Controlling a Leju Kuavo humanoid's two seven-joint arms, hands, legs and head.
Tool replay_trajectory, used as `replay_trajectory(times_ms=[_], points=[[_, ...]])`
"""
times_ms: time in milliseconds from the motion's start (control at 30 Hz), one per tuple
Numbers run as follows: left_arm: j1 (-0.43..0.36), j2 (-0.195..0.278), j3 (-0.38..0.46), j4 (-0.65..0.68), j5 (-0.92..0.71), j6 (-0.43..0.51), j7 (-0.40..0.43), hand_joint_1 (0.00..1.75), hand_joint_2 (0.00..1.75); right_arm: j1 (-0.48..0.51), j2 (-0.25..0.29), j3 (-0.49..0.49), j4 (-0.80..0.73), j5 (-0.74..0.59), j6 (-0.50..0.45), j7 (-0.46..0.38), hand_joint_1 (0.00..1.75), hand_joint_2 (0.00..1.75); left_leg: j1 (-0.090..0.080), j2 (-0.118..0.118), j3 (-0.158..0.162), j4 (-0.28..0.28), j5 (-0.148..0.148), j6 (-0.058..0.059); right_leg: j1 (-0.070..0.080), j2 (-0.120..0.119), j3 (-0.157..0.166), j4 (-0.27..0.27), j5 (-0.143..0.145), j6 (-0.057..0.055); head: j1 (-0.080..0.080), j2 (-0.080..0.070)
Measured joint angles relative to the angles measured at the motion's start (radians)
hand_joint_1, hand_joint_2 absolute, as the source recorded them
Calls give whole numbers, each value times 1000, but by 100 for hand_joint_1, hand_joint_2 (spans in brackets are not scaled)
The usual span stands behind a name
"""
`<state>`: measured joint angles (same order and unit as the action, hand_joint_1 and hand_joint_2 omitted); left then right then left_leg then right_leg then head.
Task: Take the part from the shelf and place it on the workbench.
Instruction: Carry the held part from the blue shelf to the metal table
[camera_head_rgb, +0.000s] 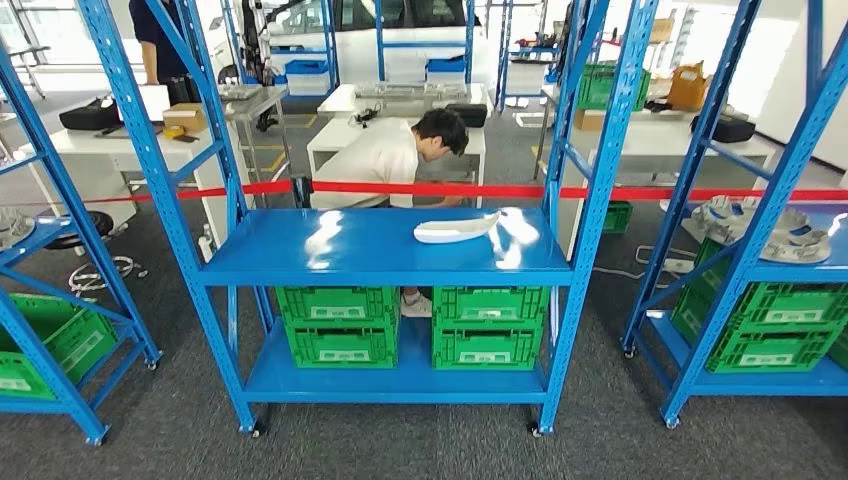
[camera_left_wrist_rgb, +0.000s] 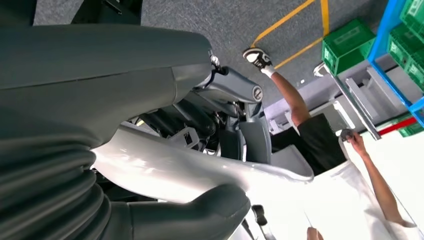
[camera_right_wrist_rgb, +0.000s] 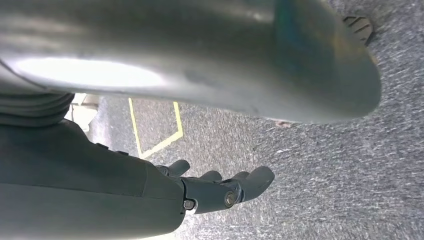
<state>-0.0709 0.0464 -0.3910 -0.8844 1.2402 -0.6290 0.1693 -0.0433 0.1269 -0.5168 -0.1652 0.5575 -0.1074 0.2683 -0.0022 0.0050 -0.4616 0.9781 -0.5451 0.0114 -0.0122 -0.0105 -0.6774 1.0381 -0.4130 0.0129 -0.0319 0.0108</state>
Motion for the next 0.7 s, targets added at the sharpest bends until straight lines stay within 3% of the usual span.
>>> replay_trajectory(times_ms=[100, 133, 167, 200, 233, 267, 333, 367, 400, 467, 500, 567, 633, 667, 700], points=[[-1, -7, 0, 5, 0, 0, 0, 175, 175, 2, -3, 0, 0, 3, 0, 0, 0, 0, 1, 3, -47, 2, 41, 13, -2, 5, -40, 156, -152, 14, 7, 0], [-1, -8, 0, 6, 0, 0, 0, 175, 175, 2, -4, 1, 0, 3, 0, 0, 0, 0, 1, 3, -66, 6, 55, 13, -2, 5, -47, 216, -176, 17, 8, 0], [0, -9, 0, 8, 0, 0, 0, 175, 175, 2, -6, 1, 0, 4, 0, 0, 0, 0, 1, 4, -86, 12, 68, 11, -2, 5, -44, 257, -174, 19, 9, 0], [0, -9, 0, 10, 0, 0, 0, 175, 175, 2, -7, 1, 0, 4, 0, 0, 0, 0, 1, 4, -109, 19, 79, 9, -2, 5, -26, 268, -151, 19, 10, 0], [-1, -10, 0, 11, 0, 0, 0, 175, 175, 1, -8, 1, 0, 5, -1, 0, 0, 0, 1, 4, -131, 28, 90, 7, -2, 5, 8, 244, -121, 18, 12, 0], [-1, -10, 0, 12, -1, 0, 0, 175, 175, 1, -9, 1, 0, 4, -3, 0, 0, 0, 2, 4, -150, 38, 97, 3, -3, 5, 60, 186, -107, 16, 13, 0], [-7, -11, 0, 15, -2, -1, 3, 175, 175, -3, -10, 0, 0, 0, -11, 0, 0, 0, 0, 5, -175, 56, 111, -7, 1, 6, 163, 46, -131, 5, 14, 0], [-12, -13, 0, 18, -3, -3, 7, 175, 175, -4, -11, 0, 0, -3, -14, 0, 0, 0, -1, 5, -181, 60, 118, -14, 3, 7, 191, 0, -150, -2, 14, 0], [-18, -15, 0, 23, -4, -5, 13, 175, 175, -5, -11, 0, 0, -6, -16, 0, 0, 0, -2, 5, -184, 60, 127, -20, 6, 8, 198, -21, -159, -10, 12, 0], [-30, -19, 0, 38, -4, -11, 25, 175, 175, -5, -10, -2, 0, -12, -17, -1, 0, 0, 1, 4, -192, 59, 134, -32, 5, 5, 181, -25, -142, -27, 11, 0], [-35, -21, 0, 47, -4, -13, 30, 175, 175, -5, -10, -3, 0, -14, -17, -1, 0, 0, 3, 2, -200, 71, 113, -38, 4, 3, 169, -26, -129, -36, 10, 0], [-45, -27, -1, 64, -4, -14, 38, 175, 175, -6, -10, -6, 0, -17, -14, -1, 0, 0, 6, 0, -227, 148, 20, -47, 3, 0, 140, -28, -102, -49, 5, 0], [-58, -33, -1, 78, -5, -14, 41, 175, 175, -6, -8, -8, 0, -19, -11, 0, 0, 0, 7, 0, -248, 266, -61, -53, 4, 0, 109, -26, -76, -51, 1, 0], [-63, -36, -2, 84, -5, -14, 42, 175, 175, -6, -7, -8, 0, -20, -9, 0, 0, 0, 8, 0, -247, 310, -68, -54, 4, 0, 92, -25, -62, -50, 0, 0], [-68, -39, -3, 89, -6, -14, 43, 175, 175, -6, -6, -9, 0, -22, -9, 0, 0, 0, 8, 0, -231, 323, -52, -54, 5, 0, 75, -23, -50, -49, -1, 0]])
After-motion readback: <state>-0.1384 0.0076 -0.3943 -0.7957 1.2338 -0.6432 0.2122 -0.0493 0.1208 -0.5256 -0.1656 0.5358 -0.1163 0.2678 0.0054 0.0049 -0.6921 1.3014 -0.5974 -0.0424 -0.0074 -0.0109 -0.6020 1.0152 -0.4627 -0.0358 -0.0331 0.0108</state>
